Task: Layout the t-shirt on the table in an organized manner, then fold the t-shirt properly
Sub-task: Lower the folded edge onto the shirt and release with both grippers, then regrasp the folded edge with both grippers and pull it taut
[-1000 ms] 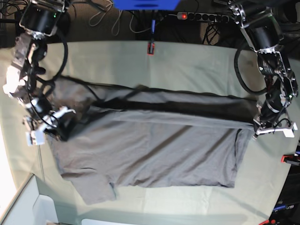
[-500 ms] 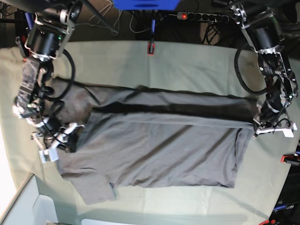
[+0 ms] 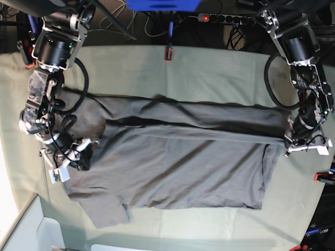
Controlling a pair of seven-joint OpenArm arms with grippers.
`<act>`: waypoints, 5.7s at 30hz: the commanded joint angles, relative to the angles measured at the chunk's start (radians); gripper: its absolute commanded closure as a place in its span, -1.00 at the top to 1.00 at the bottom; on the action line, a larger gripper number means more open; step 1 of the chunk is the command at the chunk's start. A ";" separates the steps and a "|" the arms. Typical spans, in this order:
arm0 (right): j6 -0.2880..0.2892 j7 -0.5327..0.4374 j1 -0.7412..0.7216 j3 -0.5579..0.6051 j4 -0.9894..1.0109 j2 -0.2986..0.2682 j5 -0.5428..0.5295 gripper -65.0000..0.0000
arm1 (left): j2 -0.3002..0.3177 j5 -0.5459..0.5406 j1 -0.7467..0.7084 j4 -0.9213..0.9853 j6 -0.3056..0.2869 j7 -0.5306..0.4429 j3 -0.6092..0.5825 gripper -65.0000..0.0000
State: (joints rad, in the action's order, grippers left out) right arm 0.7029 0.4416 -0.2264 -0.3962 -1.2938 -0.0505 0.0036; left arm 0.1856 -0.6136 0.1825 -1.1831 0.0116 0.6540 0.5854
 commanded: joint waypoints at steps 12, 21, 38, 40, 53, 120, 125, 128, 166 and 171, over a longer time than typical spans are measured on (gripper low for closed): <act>-0.005 -0.033 -0.026 0.115 -0.019 -0.013 -0.018 -0.71 | 0.018 -0.009 0.022 -0.014 -0.003 -0.017 0.002 -0.98; -0.005 -0.031 -0.035 0.110 -0.025 -0.032 -0.018 -0.23 | 0.019 -0.009 0.021 -0.014 0.000 -0.006 0.002 -0.04; -0.005 -0.037 0.218 -0.088 -0.089 -0.091 -0.024 0.05 | 0.016 -0.009 -0.105 -0.013 -0.009 -0.017 0.002 0.45; -0.005 -0.037 0.250 -0.096 -0.111 -0.091 -0.024 0.05 | 0.016 -0.009 -0.102 0.010 -0.009 -0.017 0.002 0.45; -0.005 -0.037 0.402 -0.094 -0.191 -0.090 -0.024 0.05 | 0.013 -0.009 -0.085 0.098 -0.009 -0.018 0.002 -0.13; -0.005 -0.036 0.598 -0.221 -0.359 -0.090 -0.020 -1.00 | -0.002 -0.010 -0.346 -0.343 -0.009 0.209 0.121 -0.99; -0.005 -0.037 0.655 -0.221 -0.356 -0.090 -0.024 -1.00 | -0.005 -0.015 -0.387 -0.344 -0.009 0.209 0.117 -0.99; -0.005 -0.037 0.675 -0.221 -0.356 -0.091 -0.024 -1.00 | -0.005 -0.018 -0.420 -0.347 -0.009 0.209 0.117 -0.99; -0.005 -0.037 0.664 -0.240 -0.398 -0.065 -0.024 -0.31 | -0.054 -0.019 -0.472 -0.384 -0.011 0.284 0.169 -0.98; -0.005 -0.034 0.632 -0.292 -0.448 -0.027 -0.024 -0.20 | -0.051 -0.019 -0.475 -0.485 -0.011 0.310 0.175 -0.98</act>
State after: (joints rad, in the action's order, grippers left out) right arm 0.7033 0.4347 0.4095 -0.6827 -1.7210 -0.0658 -0.0051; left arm 0.1234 -0.6308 -0.2916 -1.6527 0.0002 0.9699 0.7525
